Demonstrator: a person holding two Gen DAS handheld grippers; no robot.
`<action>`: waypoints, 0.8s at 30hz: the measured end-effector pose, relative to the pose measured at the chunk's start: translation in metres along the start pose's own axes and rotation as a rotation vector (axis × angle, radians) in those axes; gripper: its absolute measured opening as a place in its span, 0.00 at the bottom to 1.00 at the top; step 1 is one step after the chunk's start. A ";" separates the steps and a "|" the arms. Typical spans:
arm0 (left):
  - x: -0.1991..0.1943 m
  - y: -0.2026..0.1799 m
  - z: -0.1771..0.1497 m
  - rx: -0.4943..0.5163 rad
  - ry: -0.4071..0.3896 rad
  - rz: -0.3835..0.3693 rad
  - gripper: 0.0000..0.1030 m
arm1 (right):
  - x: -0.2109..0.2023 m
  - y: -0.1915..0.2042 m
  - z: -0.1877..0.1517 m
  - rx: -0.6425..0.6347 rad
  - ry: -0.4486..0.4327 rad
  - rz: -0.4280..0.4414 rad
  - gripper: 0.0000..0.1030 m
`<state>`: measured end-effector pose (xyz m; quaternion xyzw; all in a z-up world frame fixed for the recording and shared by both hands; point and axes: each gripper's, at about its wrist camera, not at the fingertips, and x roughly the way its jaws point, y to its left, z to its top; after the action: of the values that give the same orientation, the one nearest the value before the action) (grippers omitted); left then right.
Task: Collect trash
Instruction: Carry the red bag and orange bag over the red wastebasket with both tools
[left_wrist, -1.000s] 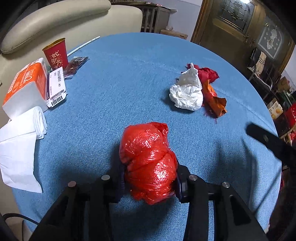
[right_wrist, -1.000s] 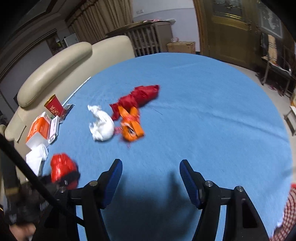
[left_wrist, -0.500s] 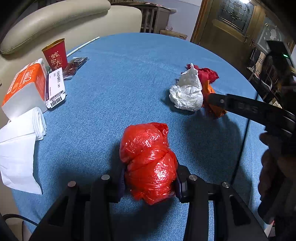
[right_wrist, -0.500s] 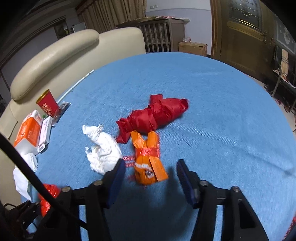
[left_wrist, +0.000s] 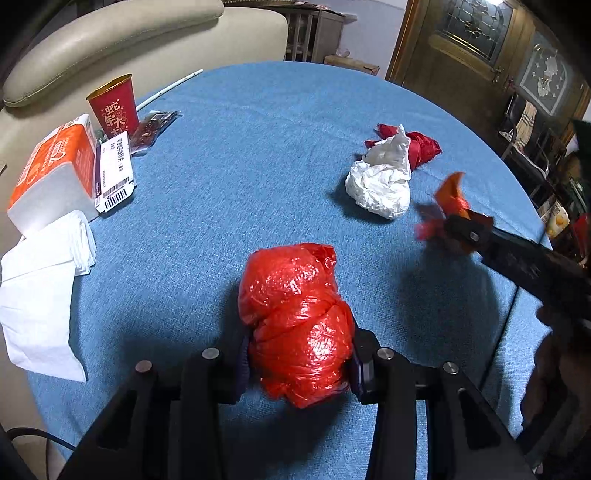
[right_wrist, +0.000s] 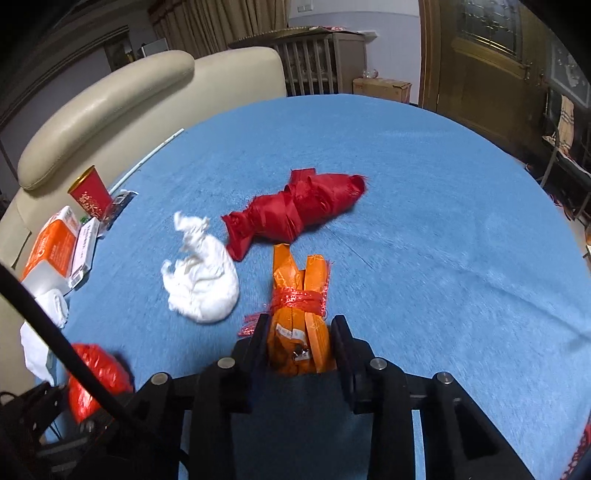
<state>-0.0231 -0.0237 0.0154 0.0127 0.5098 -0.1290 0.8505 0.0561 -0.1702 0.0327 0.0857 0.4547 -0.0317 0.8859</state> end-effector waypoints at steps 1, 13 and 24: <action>-0.001 0.000 -0.001 -0.005 0.003 0.000 0.43 | -0.003 0.000 -0.003 0.000 -0.004 0.000 0.34; -0.027 -0.026 -0.026 0.034 -0.015 -0.008 0.43 | -0.059 -0.024 -0.059 0.066 -0.032 0.034 0.34; -0.050 -0.065 -0.042 0.109 -0.043 -0.026 0.43 | -0.109 -0.056 -0.104 0.161 -0.078 0.047 0.34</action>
<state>-0.0973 -0.0700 0.0459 0.0496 0.4839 -0.1681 0.8574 -0.0981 -0.2086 0.0551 0.1657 0.4138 -0.0507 0.8937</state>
